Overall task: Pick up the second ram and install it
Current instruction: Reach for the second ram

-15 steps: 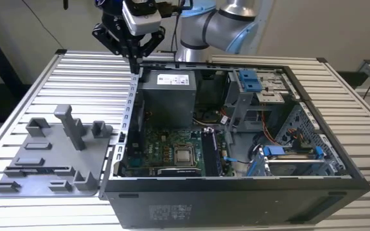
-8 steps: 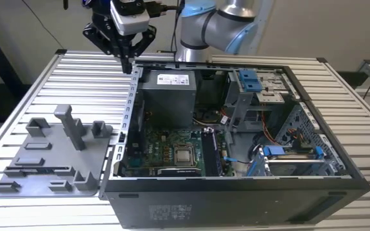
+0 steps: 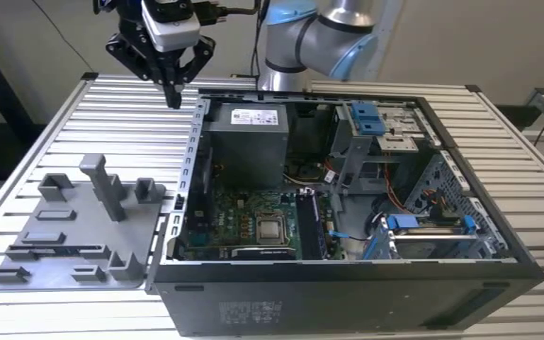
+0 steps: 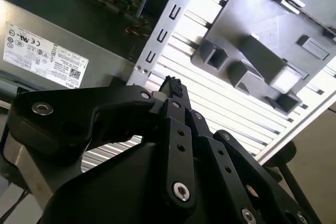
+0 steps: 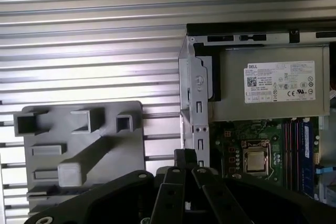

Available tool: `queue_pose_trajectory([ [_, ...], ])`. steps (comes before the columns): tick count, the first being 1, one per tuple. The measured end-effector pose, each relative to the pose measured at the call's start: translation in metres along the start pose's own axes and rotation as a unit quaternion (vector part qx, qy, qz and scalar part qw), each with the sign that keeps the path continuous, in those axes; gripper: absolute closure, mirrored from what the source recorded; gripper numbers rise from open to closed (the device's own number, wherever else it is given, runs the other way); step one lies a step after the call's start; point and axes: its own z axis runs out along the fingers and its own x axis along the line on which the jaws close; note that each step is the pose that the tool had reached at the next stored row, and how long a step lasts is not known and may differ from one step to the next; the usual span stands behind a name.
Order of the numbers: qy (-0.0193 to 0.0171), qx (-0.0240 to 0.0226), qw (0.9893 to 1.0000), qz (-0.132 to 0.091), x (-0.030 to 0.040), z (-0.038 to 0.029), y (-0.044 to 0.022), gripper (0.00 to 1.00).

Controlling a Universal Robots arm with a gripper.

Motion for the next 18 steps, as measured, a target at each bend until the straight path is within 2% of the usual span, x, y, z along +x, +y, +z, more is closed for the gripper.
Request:
queue_pose_trajectory([
  [8, 0.0, -0.0006, 1.0, 0.0, 0.0233, -0.0005, -0.0016, 0.89],
  [18, 0.0001, -0.0012, 1.0, 0.0, 0.0586, -0.0013, -0.0041, 0.89],
])
